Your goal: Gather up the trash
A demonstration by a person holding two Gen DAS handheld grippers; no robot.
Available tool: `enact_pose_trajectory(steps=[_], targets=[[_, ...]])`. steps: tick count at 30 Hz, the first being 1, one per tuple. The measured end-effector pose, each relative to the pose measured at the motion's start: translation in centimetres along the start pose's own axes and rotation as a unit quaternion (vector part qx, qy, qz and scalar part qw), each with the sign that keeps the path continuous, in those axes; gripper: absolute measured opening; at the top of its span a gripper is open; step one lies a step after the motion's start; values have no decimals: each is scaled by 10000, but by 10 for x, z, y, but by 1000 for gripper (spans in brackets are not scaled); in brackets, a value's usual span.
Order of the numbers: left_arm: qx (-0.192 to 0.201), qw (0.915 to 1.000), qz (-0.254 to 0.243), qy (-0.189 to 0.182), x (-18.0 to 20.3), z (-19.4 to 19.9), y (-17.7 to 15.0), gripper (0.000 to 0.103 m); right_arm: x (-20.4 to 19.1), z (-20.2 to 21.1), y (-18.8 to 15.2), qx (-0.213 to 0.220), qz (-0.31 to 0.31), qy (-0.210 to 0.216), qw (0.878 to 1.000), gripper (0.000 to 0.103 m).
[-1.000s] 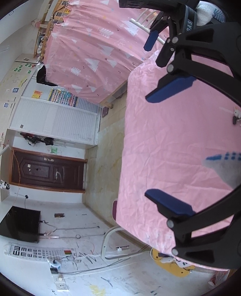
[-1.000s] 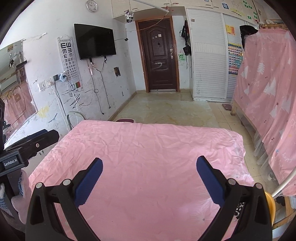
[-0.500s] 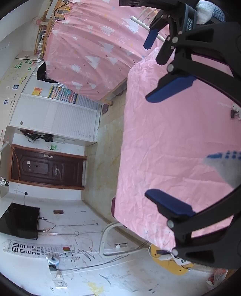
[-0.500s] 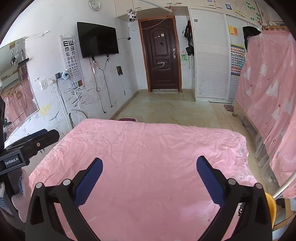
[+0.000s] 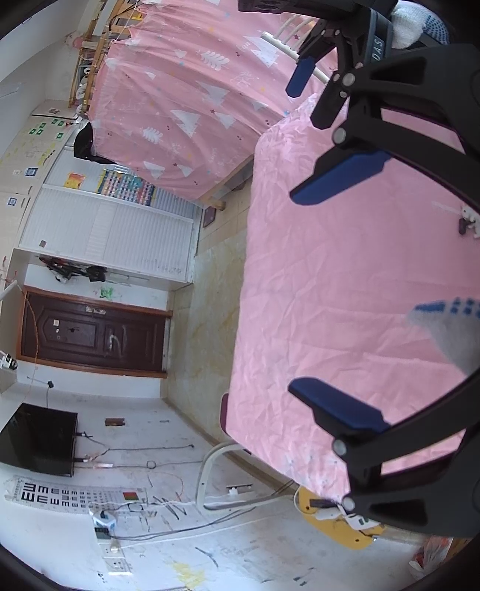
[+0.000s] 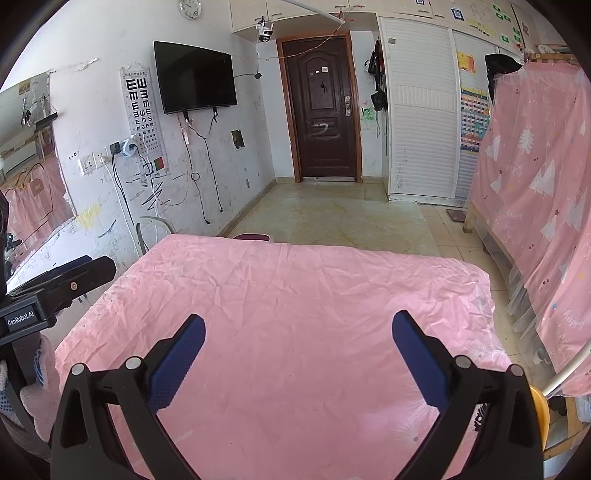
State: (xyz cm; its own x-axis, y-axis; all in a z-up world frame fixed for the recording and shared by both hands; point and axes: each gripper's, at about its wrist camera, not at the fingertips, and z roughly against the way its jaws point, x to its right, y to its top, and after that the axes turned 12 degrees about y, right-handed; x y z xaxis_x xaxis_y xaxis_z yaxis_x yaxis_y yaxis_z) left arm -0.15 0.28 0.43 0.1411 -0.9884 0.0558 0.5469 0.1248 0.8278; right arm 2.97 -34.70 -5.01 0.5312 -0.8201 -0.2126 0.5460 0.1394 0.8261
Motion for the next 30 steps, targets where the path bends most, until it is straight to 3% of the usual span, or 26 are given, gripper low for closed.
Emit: enact_pose_trajectory(steps=[30], targets=[[-132,9998,94,129,-4,-8,-2,92,1,-4,0,-104,27,1,9999,92]])
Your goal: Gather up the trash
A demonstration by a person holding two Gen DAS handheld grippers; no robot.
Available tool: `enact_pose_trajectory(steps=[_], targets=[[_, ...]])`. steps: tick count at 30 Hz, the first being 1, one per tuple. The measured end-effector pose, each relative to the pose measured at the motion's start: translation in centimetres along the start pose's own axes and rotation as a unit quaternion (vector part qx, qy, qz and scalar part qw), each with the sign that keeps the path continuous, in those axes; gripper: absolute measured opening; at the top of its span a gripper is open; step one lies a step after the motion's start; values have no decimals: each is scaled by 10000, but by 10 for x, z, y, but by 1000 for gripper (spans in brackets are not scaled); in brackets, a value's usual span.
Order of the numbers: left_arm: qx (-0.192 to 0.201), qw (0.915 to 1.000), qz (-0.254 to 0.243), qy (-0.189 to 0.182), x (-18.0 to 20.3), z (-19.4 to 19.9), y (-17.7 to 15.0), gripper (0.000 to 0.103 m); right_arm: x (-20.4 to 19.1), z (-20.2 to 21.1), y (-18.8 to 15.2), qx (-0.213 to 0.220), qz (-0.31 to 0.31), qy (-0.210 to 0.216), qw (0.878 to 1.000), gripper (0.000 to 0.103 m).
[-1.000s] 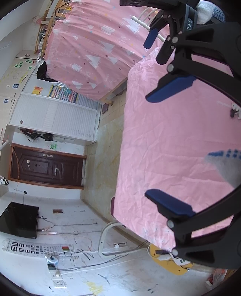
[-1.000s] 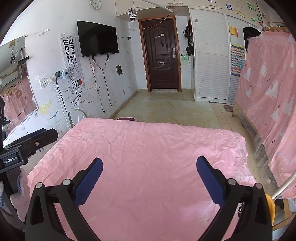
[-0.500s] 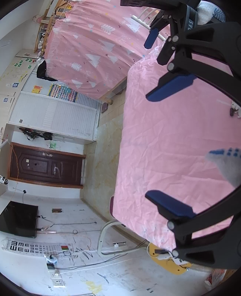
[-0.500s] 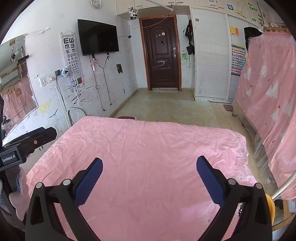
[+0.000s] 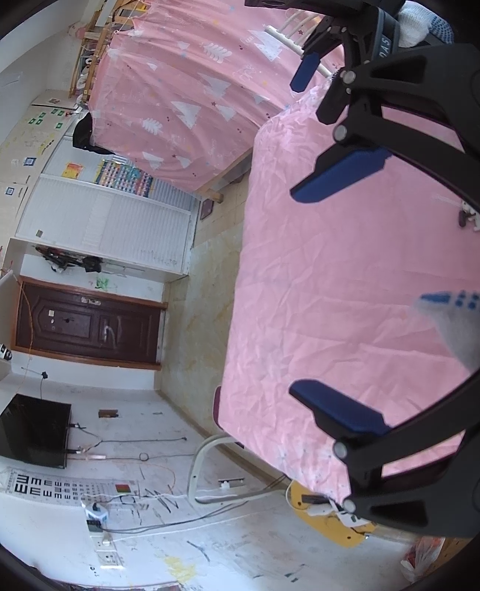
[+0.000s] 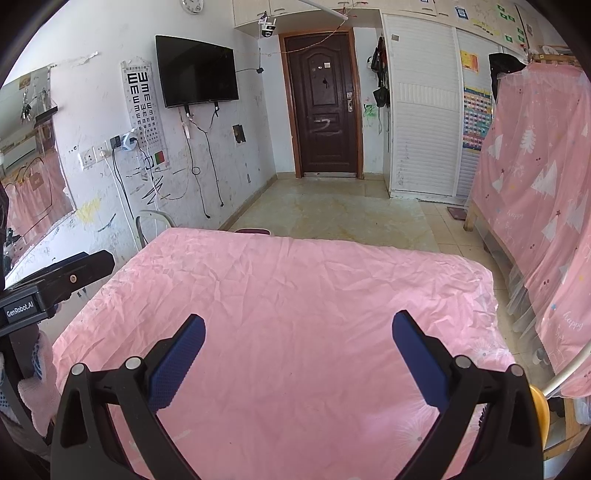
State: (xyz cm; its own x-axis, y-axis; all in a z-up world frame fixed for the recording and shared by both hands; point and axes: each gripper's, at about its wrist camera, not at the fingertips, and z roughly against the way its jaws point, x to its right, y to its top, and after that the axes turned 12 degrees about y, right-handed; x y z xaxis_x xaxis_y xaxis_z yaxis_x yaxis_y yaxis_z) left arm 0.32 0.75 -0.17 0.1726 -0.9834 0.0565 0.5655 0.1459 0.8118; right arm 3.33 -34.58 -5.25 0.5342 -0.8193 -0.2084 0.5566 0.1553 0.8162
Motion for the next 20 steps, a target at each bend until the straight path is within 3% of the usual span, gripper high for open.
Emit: enact_pose_trajectory(steps=[20], targets=[[45,9999,-2,93,-1,-1,1,95,1,-6,-2,-34,-6,-11,10000,92]])
